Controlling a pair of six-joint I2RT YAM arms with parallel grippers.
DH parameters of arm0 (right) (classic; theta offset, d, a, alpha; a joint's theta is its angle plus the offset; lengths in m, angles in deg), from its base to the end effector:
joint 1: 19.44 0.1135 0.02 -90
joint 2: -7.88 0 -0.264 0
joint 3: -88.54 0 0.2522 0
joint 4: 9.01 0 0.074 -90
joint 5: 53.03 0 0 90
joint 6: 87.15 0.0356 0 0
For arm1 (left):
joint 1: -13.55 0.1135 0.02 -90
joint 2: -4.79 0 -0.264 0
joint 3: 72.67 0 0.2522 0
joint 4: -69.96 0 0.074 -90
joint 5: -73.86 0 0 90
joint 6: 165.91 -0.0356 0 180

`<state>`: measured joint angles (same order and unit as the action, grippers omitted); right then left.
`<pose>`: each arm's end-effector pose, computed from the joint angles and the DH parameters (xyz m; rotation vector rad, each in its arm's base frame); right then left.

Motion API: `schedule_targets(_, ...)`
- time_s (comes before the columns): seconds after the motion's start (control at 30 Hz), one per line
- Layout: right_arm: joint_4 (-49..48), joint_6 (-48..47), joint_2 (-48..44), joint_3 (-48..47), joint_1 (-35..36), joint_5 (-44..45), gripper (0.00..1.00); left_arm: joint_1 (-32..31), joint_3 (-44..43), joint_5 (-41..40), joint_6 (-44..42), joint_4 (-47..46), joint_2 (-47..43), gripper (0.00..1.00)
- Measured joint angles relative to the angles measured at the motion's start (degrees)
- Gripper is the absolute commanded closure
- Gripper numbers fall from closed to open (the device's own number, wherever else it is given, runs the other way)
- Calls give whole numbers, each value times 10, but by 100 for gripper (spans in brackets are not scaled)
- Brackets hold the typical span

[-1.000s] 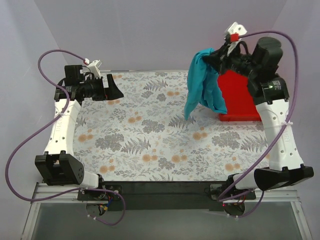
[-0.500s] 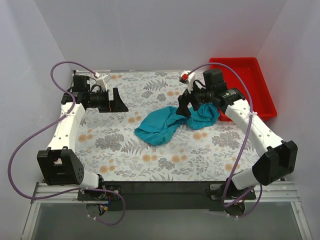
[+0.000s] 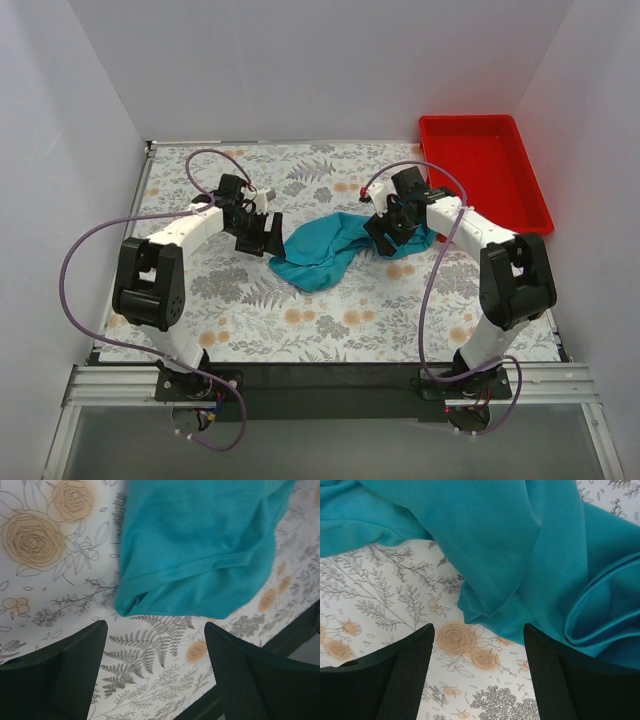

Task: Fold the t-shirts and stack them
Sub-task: Flatten the tshirt out

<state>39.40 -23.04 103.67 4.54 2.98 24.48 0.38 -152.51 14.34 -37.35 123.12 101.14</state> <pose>0.3184 0.1397 0.2302 -1.1347 2.3449 0.2638 0.3146 -0.0922 0.2060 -0.5007 2.8694 -0.9408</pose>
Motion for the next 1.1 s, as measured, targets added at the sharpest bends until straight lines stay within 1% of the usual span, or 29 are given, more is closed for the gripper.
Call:
schedule_targets(0.03, -7, 0, 14, 2, 0, 7, 25, -5, -1, -16, 1, -6, 14, 23)
schedule_targets(0.1, -20, 1, 33, 9, 0, 18, 28, -9, -6, -42, 4, -16, 36, 28)
schedule_targets(0.13, -27, 0, 44, 14, 0, 23, 35, -13, -9, -56, 5, -20, 48, 31)
schedule_targets(0.17, -33, -2, 56, 18, 0, 26, 41, -17, -14, -64, 5, -22, 58, 33)
schedule_targets(0.2, -36, -1, 68, 19, 0, 27, 51, -21, -21, -74, 6, -26, 71, 40)
schedule_targets(0.27, -40, 3, 87, 19, 1, 23, 59, -25, -30, -86, 10, -36, 94, 46)
schedule_targets(0.3, -43, 2, 96, 18, 1, 20, 71, -27, -34, -88, 10, -39, 103, 54)
schedule_targets(0.37, -52, 8, 96, 16, 5, 5, 87, -28, -40, -87, 14, -43, 116, 86)
schedule_targets(0.4, -52, 12, 96, 15, 10, -7, 98, -28, -40, -87, 15, -47, 120, 100)
schedule_targets(0.53, -46, 22, 96, 5, 37, -65, 99, -19, -42, -89, 10, -49, 127, 100)
schedule_targets(0.63, -36, 24, 87, -8, 49, -121, 99, 12, -60, -90, -1, -33, 127, 100)
schedule_targets(0.83, 10, 15, 11, -27, 49, -220, 99, 111, -175, -105, -46, 4, 133, 100)
schedule_targets(0.9, 33, 3, 8, -57, 46, -226, 99, 132, -212, -116, -60, 11, 142, 100)
schedule_targets(0.97, 46, -9, 19, -85, 43, -225, 99, 138, -228, -125, -68, 15, 153, 100)
schedule_targets(1.1, 89, -27, 81, -154, 13, -205, 99, 133, -241, -132, -77, 43, 177, 100)
